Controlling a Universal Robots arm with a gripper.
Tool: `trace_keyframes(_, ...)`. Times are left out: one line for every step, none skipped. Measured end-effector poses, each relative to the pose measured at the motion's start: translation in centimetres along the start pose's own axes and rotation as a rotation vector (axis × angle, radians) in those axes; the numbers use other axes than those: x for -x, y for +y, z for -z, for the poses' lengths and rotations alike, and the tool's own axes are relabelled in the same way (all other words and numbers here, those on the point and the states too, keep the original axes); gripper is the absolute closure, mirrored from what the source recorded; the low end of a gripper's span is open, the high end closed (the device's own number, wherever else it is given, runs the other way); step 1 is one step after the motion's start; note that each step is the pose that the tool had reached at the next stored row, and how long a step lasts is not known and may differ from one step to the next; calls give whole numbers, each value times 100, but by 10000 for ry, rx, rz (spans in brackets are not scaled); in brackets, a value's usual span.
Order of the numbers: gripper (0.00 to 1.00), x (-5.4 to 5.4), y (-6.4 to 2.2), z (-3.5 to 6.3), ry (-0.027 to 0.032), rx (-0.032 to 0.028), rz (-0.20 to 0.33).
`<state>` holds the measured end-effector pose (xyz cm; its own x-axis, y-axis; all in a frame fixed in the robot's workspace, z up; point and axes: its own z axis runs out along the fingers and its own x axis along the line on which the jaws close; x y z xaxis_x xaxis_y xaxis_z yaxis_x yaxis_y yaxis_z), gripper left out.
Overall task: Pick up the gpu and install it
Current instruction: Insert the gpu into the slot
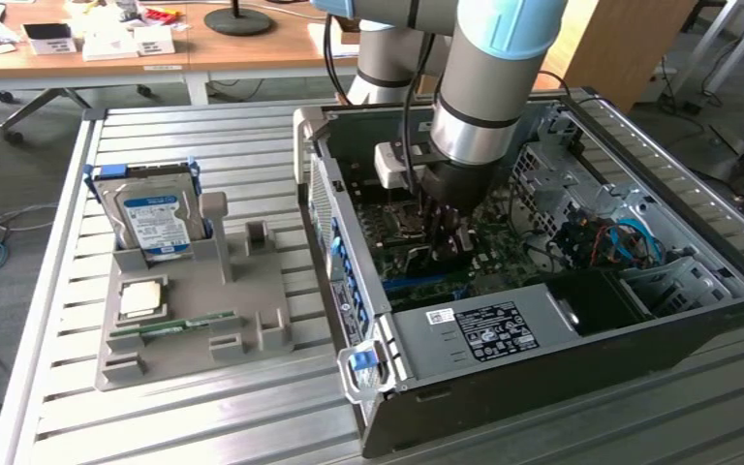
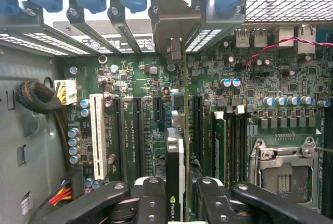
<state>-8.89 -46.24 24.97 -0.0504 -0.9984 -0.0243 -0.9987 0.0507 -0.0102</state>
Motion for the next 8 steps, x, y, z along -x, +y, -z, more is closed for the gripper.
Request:
trace_keyframes(73, 0, 0, 0, -1, 0, 1)
trace_keyframes(73, 0, 0, -1, 1, 0, 1)
trace_keyframes(73, 0, 0, -1, 2, 1, 7)
trace_keyframes(73, 0, -1, -4, 0, 0, 12)
trace_keyframes(73, 0, -1, -9, -2, -1, 16)
trace_keyframes(73, 0, 0, -15, -2, -1, 19)
trace_keyframes(73, -1, 0, -22, -1, 0, 21)
trace_keyframes(73, -1, 1, -25, 1, 1, 22)
